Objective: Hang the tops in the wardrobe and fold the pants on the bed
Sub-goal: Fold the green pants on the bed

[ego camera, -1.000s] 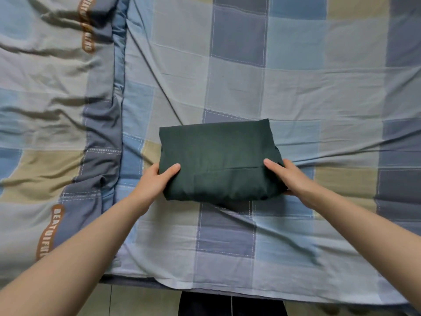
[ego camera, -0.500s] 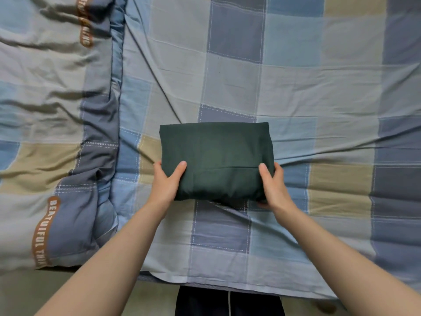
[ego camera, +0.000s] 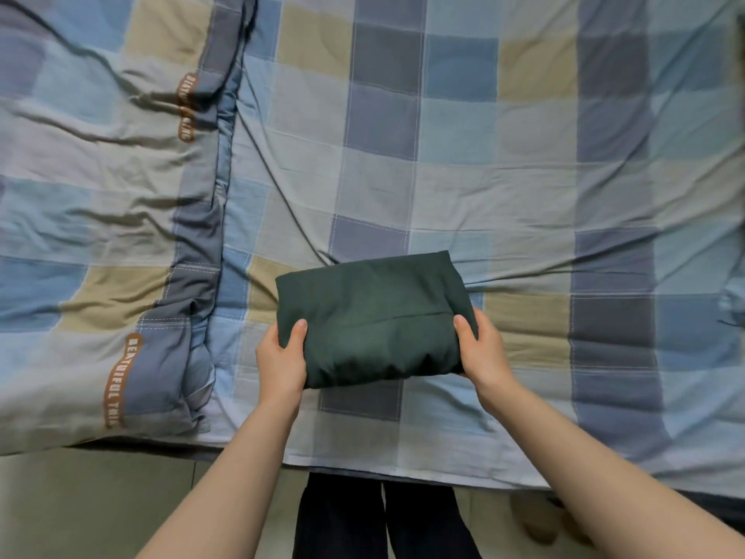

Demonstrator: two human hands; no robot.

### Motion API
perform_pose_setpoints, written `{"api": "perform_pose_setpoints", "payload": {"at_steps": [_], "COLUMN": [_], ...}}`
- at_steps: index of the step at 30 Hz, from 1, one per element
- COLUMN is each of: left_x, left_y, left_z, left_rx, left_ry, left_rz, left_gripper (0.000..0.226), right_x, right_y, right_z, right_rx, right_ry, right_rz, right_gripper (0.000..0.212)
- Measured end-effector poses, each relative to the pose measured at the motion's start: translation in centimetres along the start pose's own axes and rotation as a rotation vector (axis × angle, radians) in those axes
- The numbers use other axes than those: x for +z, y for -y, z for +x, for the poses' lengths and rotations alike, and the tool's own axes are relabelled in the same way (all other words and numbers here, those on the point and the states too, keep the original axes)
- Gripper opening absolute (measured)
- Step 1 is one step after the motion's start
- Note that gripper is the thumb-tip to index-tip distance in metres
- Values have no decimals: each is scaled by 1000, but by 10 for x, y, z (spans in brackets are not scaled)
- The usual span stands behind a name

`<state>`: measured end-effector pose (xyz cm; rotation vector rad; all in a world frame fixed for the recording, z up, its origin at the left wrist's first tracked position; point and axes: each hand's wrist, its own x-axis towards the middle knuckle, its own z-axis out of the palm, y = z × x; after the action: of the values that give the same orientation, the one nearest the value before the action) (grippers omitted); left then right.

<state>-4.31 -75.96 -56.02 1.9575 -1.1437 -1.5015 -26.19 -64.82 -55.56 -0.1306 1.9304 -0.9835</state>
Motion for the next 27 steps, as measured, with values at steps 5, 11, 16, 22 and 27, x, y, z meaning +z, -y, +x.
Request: {"api": "perform_pose_setpoints", "payload": {"at_steps": [5, 11, 16, 22, 27], "left_x": [-21, -38, -54, -100, -132], "left_y": [-81, -162, -201, -220, -211], "left_z": [-74, -150, -194, -241, -291], "left_rx": [94, 143, 216, 280, 251], "left_ry": [108, 328, 525, 810, 976], "left_rz": [-71, -152, -122, 39, 186], "left_gripper": [13, 22, 20, 15, 19], "right_x": [-64, -125, -136, -101, -59], "right_y": [68, 125, 128, 75, 32], "right_z": [-95, -201, -285, -393, -493], "right_rx": [-118, -258, -292, -212, -113], "right_ry": [-30, -180, -363, -707, -891], "right_rz": [64, 131, 208, 368, 534], "right_gripper": [22, 22, 25, 20, 21]}}
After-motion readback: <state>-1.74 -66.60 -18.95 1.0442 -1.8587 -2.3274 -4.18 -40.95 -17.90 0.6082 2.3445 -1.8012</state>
